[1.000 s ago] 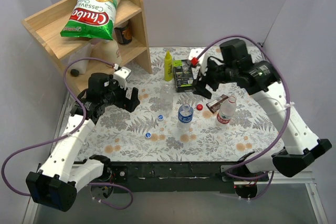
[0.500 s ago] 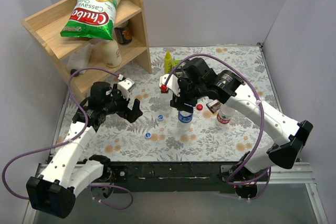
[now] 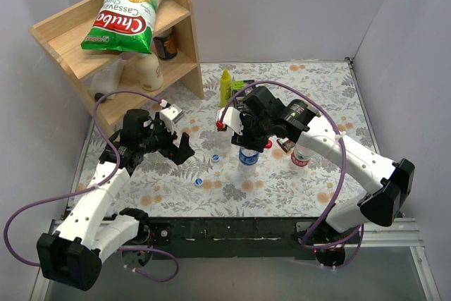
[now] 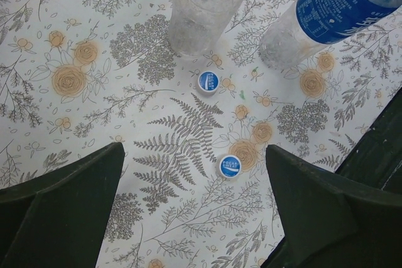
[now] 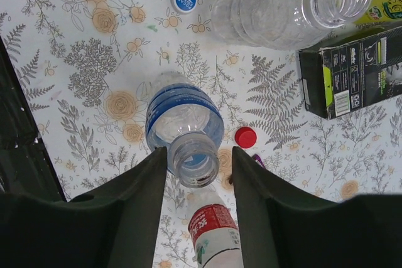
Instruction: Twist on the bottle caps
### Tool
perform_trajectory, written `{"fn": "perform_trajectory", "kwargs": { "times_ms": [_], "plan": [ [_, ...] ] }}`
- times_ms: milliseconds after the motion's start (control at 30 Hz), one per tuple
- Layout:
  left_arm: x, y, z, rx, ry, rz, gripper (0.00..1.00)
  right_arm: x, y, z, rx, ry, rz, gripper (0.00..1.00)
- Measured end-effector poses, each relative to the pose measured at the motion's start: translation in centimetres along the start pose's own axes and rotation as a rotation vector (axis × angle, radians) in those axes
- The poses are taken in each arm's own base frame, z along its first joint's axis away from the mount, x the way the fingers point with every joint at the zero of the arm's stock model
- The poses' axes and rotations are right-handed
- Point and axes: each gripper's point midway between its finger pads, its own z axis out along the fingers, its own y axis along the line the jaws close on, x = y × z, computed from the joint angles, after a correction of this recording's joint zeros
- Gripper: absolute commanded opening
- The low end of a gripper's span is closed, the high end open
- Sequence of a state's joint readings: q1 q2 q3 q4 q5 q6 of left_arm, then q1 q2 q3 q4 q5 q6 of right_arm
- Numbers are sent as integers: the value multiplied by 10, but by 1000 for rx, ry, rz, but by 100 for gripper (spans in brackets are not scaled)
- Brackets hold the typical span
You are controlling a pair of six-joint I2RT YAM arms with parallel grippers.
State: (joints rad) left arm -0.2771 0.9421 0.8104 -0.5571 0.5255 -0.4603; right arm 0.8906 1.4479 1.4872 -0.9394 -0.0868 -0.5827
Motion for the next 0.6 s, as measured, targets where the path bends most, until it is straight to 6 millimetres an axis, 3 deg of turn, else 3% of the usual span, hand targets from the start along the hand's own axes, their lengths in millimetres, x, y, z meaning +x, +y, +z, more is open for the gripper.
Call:
{"fn": "perform_trajectory", "kwargs": {
  "times_ms": [267,367,467,567,600],
  "plan": [
    [-3,-7,0,48,-13,26,95,1,-1,3,1,9,2,47],
    [-2,-10,1,74,-18,65,94,1,-1,4,0,10,0,28],
    [-2,-14,2,108,-24,102,94,0,-1,4,0,5,-4,18],
    [0,-19,6,150,-32,135,94,0,1,4,-12,-1,-11,1],
    [1,-21,7,165,-39,144,94,-1,2,4,-17,-5,-16,1]
  ]
}}
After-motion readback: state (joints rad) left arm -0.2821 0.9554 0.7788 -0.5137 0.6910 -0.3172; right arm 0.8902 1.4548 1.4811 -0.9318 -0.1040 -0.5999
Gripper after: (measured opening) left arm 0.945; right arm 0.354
